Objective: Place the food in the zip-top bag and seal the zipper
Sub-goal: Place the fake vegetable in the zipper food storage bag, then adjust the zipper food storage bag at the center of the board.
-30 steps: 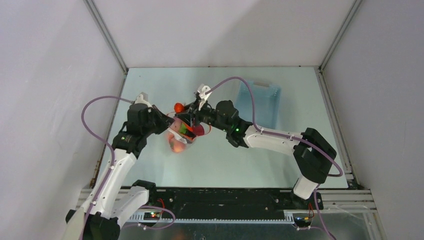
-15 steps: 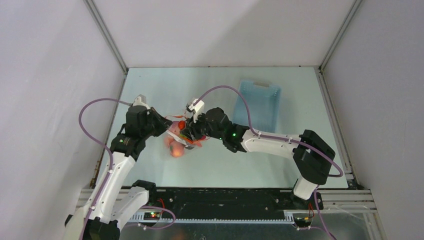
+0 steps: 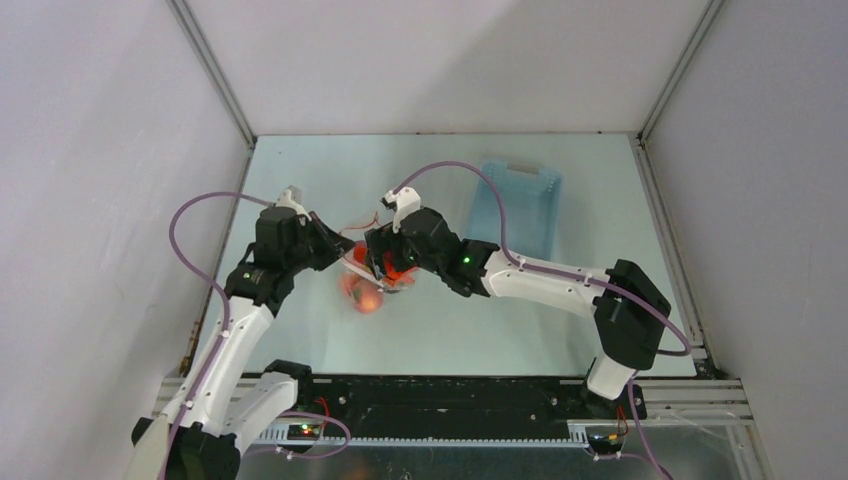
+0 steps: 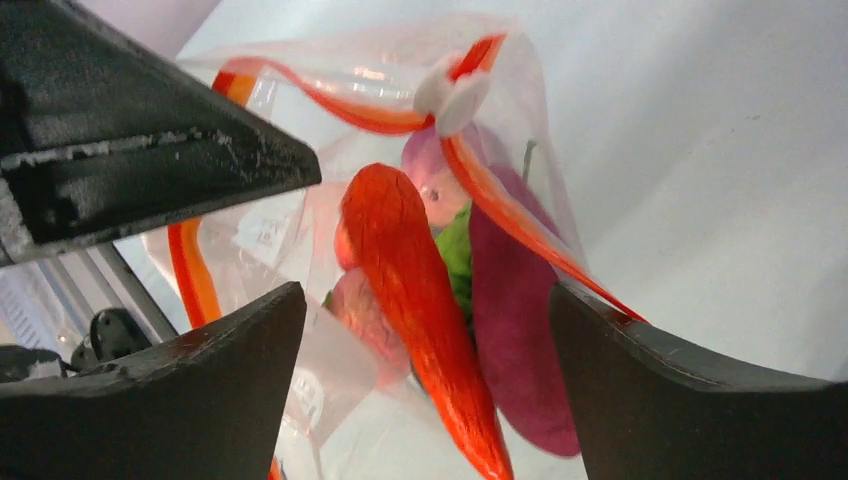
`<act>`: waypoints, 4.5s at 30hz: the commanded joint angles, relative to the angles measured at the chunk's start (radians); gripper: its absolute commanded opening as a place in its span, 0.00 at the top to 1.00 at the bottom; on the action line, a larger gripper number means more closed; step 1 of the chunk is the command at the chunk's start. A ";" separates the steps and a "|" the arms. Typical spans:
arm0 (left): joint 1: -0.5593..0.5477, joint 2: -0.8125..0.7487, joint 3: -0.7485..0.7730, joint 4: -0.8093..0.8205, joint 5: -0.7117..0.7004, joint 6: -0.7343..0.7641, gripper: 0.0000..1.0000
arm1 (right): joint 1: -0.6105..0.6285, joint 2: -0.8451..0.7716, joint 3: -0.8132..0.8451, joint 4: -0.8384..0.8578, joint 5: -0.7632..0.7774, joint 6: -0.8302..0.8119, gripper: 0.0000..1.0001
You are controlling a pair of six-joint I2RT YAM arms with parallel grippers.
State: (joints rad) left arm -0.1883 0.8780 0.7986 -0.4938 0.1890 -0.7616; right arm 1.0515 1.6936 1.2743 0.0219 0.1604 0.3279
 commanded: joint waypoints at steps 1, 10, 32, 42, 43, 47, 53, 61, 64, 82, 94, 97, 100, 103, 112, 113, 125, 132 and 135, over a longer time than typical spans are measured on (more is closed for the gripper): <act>0.007 0.004 0.024 0.035 0.016 -0.009 1.00 | 0.002 -0.070 0.059 -0.121 -0.060 0.024 0.02; 0.007 0.005 0.005 0.079 0.008 -0.034 1.00 | -0.066 -0.198 0.046 -0.180 -0.121 0.024 0.00; -0.006 0.025 -0.032 0.142 0.060 -0.058 1.00 | -0.149 -0.073 0.026 -0.214 -0.231 0.152 0.81; -0.138 0.002 -0.083 0.269 0.008 -0.149 0.95 | -0.155 -0.071 0.176 -0.172 -0.386 -0.058 1.00; -0.164 -0.006 -0.086 0.277 0.004 -0.167 0.95 | -0.153 -0.062 0.188 -0.192 -0.391 -0.094 1.00; -0.240 -0.039 -0.110 0.338 -0.032 -0.216 0.94 | -0.154 -0.033 0.283 -0.287 -0.419 -0.185 1.00; -0.377 -0.071 -0.149 0.438 -0.164 -0.280 0.84 | -0.175 -0.004 0.368 -0.476 -0.538 -0.316 1.00; -0.469 0.011 -0.158 0.478 -0.153 -0.169 0.72 | -0.278 0.013 0.266 -0.629 -0.723 -0.432 1.00; -0.488 0.047 -0.177 0.533 -0.106 -0.144 0.66 | -0.310 0.040 0.237 -0.616 -0.771 -0.457 1.00; -0.457 -0.217 -0.084 0.333 -0.294 0.372 0.00 | -0.356 0.061 0.316 -0.757 -0.952 -0.750 1.00; -0.067 -0.208 -0.182 0.538 0.357 0.657 0.00 | -0.404 0.139 0.500 -1.033 -1.082 -1.016 1.00; 0.012 -0.206 -0.220 0.554 0.446 0.679 0.00 | -0.408 0.164 0.519 -1.037 -1.083 -1.024 1.00; 0.116 -0.216 -0.286 0.632 0.525 0.659 0.00 | -0.407 0.197 0.568 -1.080 -1.090 -1.049 1.00; 0.177 -0.189 -0.347 0.773 0.582 0.613 0.00 | -0.400 0.236 0.614 -1.158 -1.097 -1.112 1.00; 0.228 0.141 -0.175 0.675 0.793 0.721 0.05 | -0.375 0.308 0.738 -1.271 -1.150 -1.258 1.00; 0.228 0.169 -0.172 0.685 0.830 0.724 0.05 | -0.370 0.313 0.757 -1.287 -1.143 -1.266 1.00; 0.124 0.244 -0.159 0.711 0.895 0.742 0.25 | -0.334 0.357 0.873 -1.384 -1.143 -1.352 1.00; 0.104 0.254 -0.172 0.795 0.952 0.660 0.44 | -0.324 0.376 0.901 -1.462 -1.141 -1.419 1.00; 0.082 0.215 -0.215 0.871 0.953 0.608 0.60 | -0.332 0.376 0.902 -1.464 -1.133 -1.415 1.00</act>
State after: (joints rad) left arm -0.0772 1.1496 0.6113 0.2489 1.0977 -0.0910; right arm 0.7231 2.0651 2.1254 -1.4052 -0.9489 -1.0531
